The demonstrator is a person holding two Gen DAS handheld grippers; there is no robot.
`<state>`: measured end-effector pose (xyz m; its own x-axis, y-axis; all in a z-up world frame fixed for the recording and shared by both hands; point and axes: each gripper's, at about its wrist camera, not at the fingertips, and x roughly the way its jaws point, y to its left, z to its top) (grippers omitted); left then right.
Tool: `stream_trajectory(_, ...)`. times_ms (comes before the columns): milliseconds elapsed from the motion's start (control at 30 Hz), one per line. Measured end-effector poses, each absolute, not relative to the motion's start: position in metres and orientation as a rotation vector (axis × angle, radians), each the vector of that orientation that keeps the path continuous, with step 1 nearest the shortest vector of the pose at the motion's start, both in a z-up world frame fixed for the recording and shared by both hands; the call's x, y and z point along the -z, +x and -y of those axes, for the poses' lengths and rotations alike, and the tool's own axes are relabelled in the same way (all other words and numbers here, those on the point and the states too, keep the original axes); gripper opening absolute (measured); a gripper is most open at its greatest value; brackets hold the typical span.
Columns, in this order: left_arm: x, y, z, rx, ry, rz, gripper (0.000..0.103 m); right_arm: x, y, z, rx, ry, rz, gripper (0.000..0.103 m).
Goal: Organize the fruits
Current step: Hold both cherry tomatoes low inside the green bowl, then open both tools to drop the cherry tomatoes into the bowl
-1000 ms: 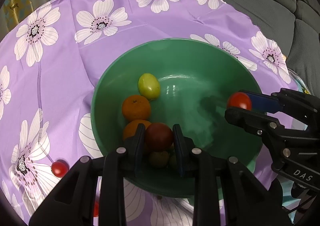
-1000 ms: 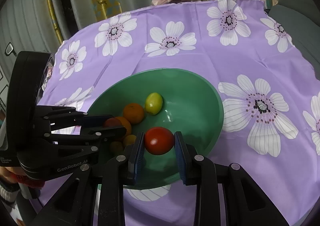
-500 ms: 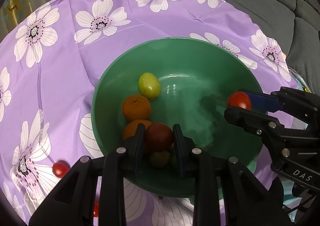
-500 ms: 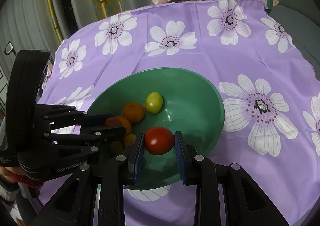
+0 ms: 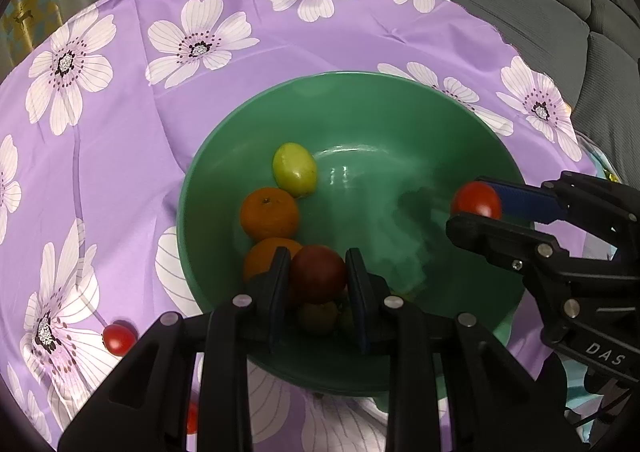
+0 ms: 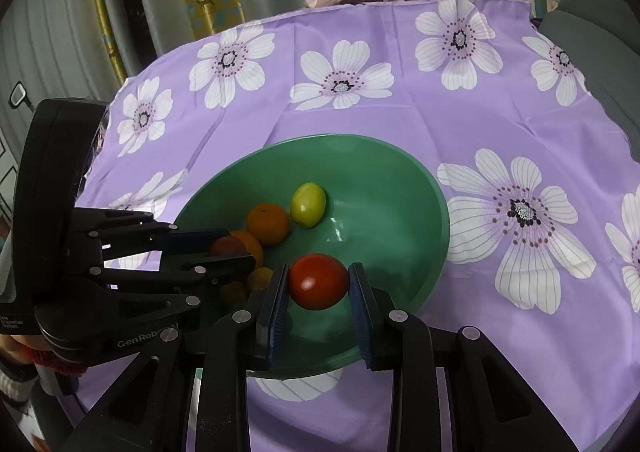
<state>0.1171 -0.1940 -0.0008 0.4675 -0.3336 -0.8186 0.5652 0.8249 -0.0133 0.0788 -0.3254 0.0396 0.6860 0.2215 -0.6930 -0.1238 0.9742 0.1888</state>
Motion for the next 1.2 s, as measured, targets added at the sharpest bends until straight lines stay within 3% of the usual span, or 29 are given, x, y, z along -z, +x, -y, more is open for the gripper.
stream_trajectory(1033,0.0046,0.1164,0.1925,0.552,0.286,-0.926,0.029,-0.0393,0.0789,0.3249,-0.191,0.133,-0.791,0.032)
stream_trajectory(1133,0.0041,0.1151,0.1917,0.551,0.281,-0.925,0.033,-0.0403,0.0787,0.3243,-0.191,0.138,-0.788,0.032)
stream_trajectory(1200,0.0027,0.1139,0.1918,0.545,0.28,-0.92,0.041,-0.0405,0.0782,0.3256,-0.19,0.142,-0.785,0.032)
